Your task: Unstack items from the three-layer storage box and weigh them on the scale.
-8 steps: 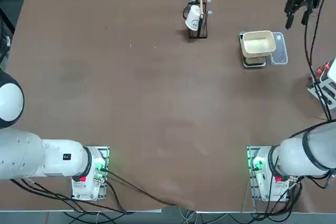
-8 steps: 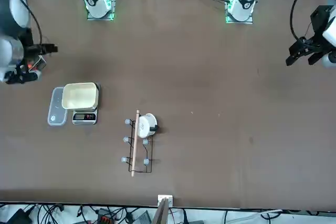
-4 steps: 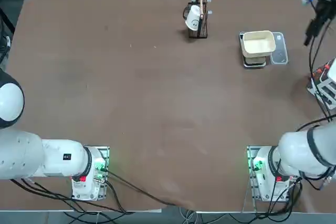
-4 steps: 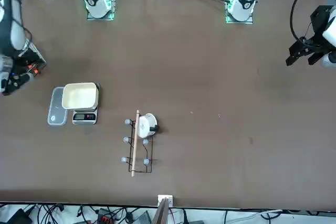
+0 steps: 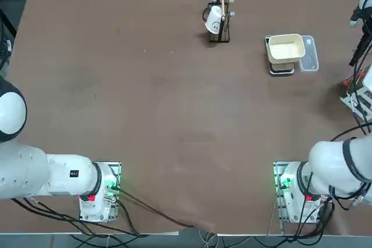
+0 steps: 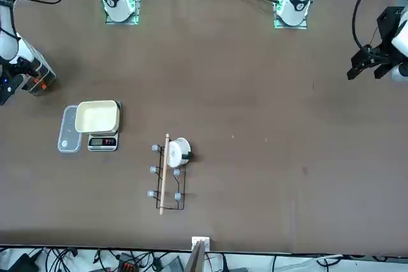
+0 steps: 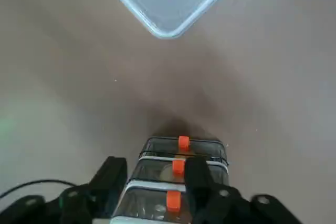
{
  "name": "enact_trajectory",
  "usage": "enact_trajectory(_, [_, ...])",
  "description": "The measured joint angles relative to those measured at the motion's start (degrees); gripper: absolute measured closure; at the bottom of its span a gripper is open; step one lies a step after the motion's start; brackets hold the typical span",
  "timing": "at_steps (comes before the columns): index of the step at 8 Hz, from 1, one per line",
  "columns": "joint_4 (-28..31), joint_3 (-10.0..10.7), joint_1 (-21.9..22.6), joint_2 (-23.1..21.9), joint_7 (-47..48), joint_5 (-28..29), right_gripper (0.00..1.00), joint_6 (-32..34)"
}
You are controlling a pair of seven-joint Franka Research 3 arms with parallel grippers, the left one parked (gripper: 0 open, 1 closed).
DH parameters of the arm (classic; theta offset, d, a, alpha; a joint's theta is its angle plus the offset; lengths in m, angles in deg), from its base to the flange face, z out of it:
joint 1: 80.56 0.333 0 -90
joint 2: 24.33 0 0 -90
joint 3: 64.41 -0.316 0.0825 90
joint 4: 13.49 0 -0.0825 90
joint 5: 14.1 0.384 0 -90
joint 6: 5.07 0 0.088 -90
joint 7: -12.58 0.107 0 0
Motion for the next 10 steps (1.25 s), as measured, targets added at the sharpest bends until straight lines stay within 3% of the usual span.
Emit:
enact_trajectory(1, [0.56, -0.01, -0.51, -0.02, 0.0, -0.01, 0.46, -1.74])
enact_trajectory(5, [7.78, 0.02, -3.62, -0.34, 0.08, -0.46, 0.48, -12.78])
enact_trajectory(10, [9.48, 0.03, -5.93, -2.08, 0.1, -4.13, 0.5, -14.36])
